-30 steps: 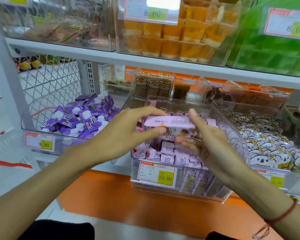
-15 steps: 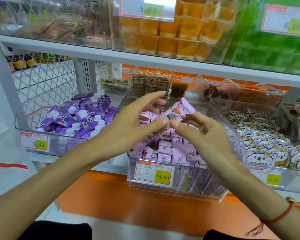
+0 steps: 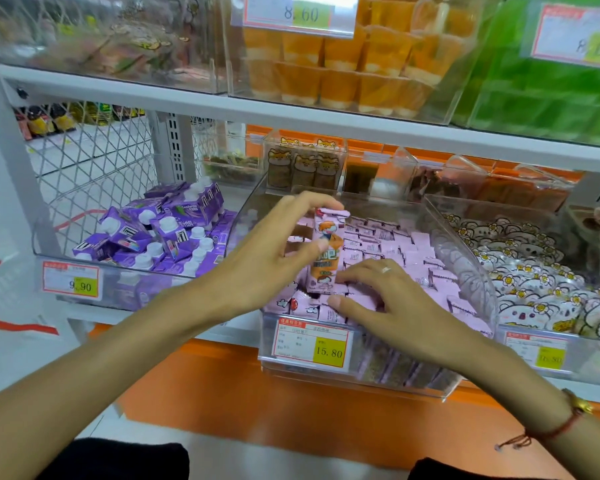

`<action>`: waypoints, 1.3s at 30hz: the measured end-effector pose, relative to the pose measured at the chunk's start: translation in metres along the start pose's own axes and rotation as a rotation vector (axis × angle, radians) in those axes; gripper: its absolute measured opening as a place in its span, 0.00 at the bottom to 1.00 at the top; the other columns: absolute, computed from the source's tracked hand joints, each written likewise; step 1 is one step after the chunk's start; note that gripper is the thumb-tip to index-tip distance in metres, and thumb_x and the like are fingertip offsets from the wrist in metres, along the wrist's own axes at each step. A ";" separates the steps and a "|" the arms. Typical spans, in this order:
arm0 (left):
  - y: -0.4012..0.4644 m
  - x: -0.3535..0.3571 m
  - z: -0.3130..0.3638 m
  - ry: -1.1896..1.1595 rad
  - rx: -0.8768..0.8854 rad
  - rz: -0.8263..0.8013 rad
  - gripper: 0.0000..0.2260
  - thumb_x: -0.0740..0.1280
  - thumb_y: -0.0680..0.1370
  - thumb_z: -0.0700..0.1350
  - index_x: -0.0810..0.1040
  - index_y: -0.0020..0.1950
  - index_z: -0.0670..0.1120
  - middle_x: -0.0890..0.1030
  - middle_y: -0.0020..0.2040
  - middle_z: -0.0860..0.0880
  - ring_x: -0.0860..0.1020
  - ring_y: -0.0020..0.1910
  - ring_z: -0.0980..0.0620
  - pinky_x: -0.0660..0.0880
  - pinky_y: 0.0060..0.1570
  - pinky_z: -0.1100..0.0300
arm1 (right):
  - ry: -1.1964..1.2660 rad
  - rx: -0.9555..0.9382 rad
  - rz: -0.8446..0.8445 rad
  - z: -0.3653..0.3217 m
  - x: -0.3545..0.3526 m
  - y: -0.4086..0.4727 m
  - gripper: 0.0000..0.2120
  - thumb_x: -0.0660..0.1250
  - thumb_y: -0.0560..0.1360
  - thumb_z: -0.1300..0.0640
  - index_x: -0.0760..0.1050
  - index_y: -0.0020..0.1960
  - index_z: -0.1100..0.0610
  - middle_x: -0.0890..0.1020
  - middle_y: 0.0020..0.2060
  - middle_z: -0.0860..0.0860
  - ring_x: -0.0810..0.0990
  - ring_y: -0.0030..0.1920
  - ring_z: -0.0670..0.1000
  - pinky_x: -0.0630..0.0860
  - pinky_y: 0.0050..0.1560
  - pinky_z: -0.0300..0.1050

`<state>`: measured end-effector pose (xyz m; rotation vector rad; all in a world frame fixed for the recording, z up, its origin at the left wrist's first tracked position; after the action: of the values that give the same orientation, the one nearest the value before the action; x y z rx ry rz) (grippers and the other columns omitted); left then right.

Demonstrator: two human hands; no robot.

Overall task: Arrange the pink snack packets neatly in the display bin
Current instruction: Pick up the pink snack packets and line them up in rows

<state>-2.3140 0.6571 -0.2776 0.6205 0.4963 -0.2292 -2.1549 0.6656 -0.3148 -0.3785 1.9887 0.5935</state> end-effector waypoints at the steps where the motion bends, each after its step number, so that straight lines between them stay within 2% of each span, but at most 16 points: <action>1: -0.001 -0.003 0.000 0.060 0.007 -0.009 0.15 0.62 0.80 0.43 0.69 0.64 0.57 0.70 0.63 0.55 0.70 0.63 0.63 0.71 0.62 0.60 | -0.004 -0.006 -0.002 0.000 0.001 0.000 0.32 0.52 0.69 0.30 0.74 0.62 0.48 0.75 0.56 0.41 0.67 0.59 0.42 0.64 0.57 0.36; 3: -0.002 -0.010 -0.003 0.125 -0.008 -0.044 0.14 0.62 0.80 0.45 0.69 0.63 0.60 0.71 0.62 0.57 0.72 0.59 0.65 0.72 0.59 0.61 | -0.011 -0.015 -0.004 -0.001 0.002 -0.001 0.31 0.51 0.69 0.31 0.73 0.63 0.47 0.75 0.56 0.41 0.66 0.58 0.41 0.64 0.55 0.35; 6: -0.004 -0.013 -0.008 0.240 -0.074 -0.124 0.12 0.66 0.78 0.48 0.72 0.60 0.59 0.74 0.61 0.57 0.75 0.57 0.61 0.74 0.58 0.53 | -0.022 -0.029 0.001 -0.002 0.001 -0.001 0.30 0.52 0.71 0.32 0.73 0.64 0.48 0.74 0.56 0.42 0.64 0.55 0.39 0.61 0.51 0.31; 8: -0.004 -0.007 -0.008 0.518 -0.004 -0.168 0.09 0.65 0.77 0.52 0.76 0.58 0.57 0.74 0.61 0.58 0.71 0.60 0.60 0.70 0.60 0.57 | -0.031 -0.036 0.008 -0.001 0.001 -0.001 0.26 0.55 0.73 0.35 0.72 0.64 0.49 0.74 0.54 0.41 0.63 0.52 0.38 0.62 0.49 0.29; 10: -0.004 0.002 -0.006 0.726 0.074 -0.223 0.10 0.62 0.78 0.54 0.79 0.57 0.57 0.72 0.62 0.58 0.66 0.61 0.61 0.66 0.56 0.62 | -0.041 -0.046 0.014 -0.001 0.001 -0.002 0.24 0.57 0.74 0.37 0.73 0.64 0.49 0.73 0.52 0.40 0.62 0.50 0.38 0.62 0.48 0.28; 11: -0.003 0.005 -0.007 0.768 0.072 -0.257 0.10 0.61 0.79 0.54 0.79 0.58 0.57 0.73 0.60 0.58 0.66 0.60 0.60 0.66 0.53 0.62 | -0.047 -0.048 0.013 -0.002 0.001 -0.001 0.24 0.57 0.75 0.37 0.72 0.64 0.49 0.72 0.51 0.39 0.61 0.49 0.37 0.62 0.48 0.28; 14: -0.002 0.010 -0.009 0.826 0.009 -0.350 0.11 0.59 0.81 0.53 0.76 0.60 0.56 0.78 0.54 0.56 0.74 0.55 0.54 0.72 0.50 0.54 | -0.054 -0.050 0.009 -0.001 0.002 -0.002 0.25 0.56 0.74 0.36 0.72 0.65 0.49 0.72 0.52 0.40 0.61 0.50 0.37 0.62 0.48 0.29; 16: 0.000 0.011 -0.010 0.888 -0.004 -0.393 0.11 0.58 0.81 0.52 0.76 0.60 0.56 0.81 0.53 0.55 0.76 0.53 0.52 0.73 0.47 0.54 | -0.055 -0.048 0.005 -0.001 0.002 -0.003 0.25 0.55 0.74 0.36 0.72 0.65 0.49 0.72 0.53 0.40 0.61 0.52 0.37 0.62 0.49 0.30; 20: 0.004 0.012 -0.009 0.889 -0.035 -0.434 0.12 0.57 0.81 0.51 0.77 0.61 0.55 0.81 0.54 0.55 0.77 0.52 0.52 0.72 0.46 0.57 | -0.062 -0.043 0.014 -0.001 0.000 -0.002 0.21 0.57 0.76 0.39 0.74 0.62 0.48 0.76 0.55 0.41 0.67 0.57 0.41 0.64 0.51 0.34; 23: 0.004 0.008 -0.009 0.817 -0.047 -0.301 0.10 0.59 0.81 0.48 0.76 0.59 0.55 0.81 0.53 0.56 0.77 0.52 0.53 0.72 0.45 0.58 | -0.002 -0.012 0.141 0.002 -0.012 -0.002 0.14 0.60 0.77 0.45 0.77 0.58 0.48 0.78 0.53 0.43 0.72 0.57 0.44 0.68 0.53 0.40; 26: 0.012 0.004 -0.007 0.827 0.031 -0.176 0.12 0.61 0.80 0.48 0.74 0.63 0.54 0.77 0.61 0.56 0.73 0.60 0.54 0.67 0.47 0.59 | -0.001 0.002 0.225 0.004 -0.020 -0.001 0.11 0.60 0.78 0.48 0.77 0.57 0.49 0.78 0.54 0.44 0.73 0.58 0.46 0.70 0.56 0.44; 30: 0.030 0.007 -0.016 0.919 0.044 -0.215 0.15 0.62 0.80 0.48 0.72 0.67 0.54 0.75 0.64 0.55 0.69 0.64 0.53 0.68 0.50 0.57 | -0.040 -0.059 0.076 -0.001 -0.006 0.000 0.16 0.56 0.79 0.45 0.72 0.64 0.46 0.76 0.60 0.44 0.70 0.61 0.44 0.67 0.58 0.40; 32: 0.032 0.009 -0.024 0.986 0.015 -0.274 0.12 0.61 0.80 0.51 0.76 0.62 0.54 0.78 0.60 0.52 0.74 0.60 0.49 0.72 0.47 0.55 | -0.119 -0.086 -0.039 -0.003 0.004 0.000 0.20 0.51 0.79 0.41 0.67 0.69 0.42 0.71 0.65 0.43 0.66 0.65 0.44 0.63 0.64 0.39; 34: 0.032 0.010 -0.028 1.020 0.036 -0.293 0.11 0.61 0.79 0.53 0.78 0.57 0.52 0.81 0.53 0.52 0.77 0.53 0.47 0.72 0.40 0.55 | -0.184 -0.080 -0.100 -0.001 0.008 0.001 0.25 0.45 0.77 0.37 0.65 0.70 0.40 0.69 0.68 0.44 0.62 0.68 0.44 0.60 0.67 0.40; 37: 0.032 0.004 -0.027 0.866 0.005 -0.258 0.08 0.66 0.77 0.55 0.78 0.53 0.54 0.81 0.44 0.57 0.78 0.44 0.57 0.61 0.29 0.66 | -0.211 -0.082 -0.116 -0.002 0.006 0.002 0.26 0.43 0.76 0.37 0.66 0.70 0.39 0.71 0.66 0.43 0.63 0.66 0.43 0.61 0.65 0.42; 39: 0.032 0.002 -0.025 0.796 0.000 -0.249 0.05 0.68 0.76 0.55 0.78 0.49 0.56 0.78 0.40 0.59 0.74 0.37 0.62 0.61 0.27 0.70 | -0.217 -0.090 -0.124 -0.002 0.006 0.001 0.26 0.43 0.76 0.37 0.66 0.69 0.39 0.72 0.64 0.42 0.63 0.65 0.43 0.63 0.64 0.43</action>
<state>-2.3104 0.6978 -0.2804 0.6376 1.3448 -0.2114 -2.1600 0.6654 -0.3190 -0.4687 1.7222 0.6201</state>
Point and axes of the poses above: each hand's wrist, its own y-axis towards the middle knuckle, its own x-axis out of the palm, z = x × y, the point moved 5 cm from there along y, towards the middle knuckle
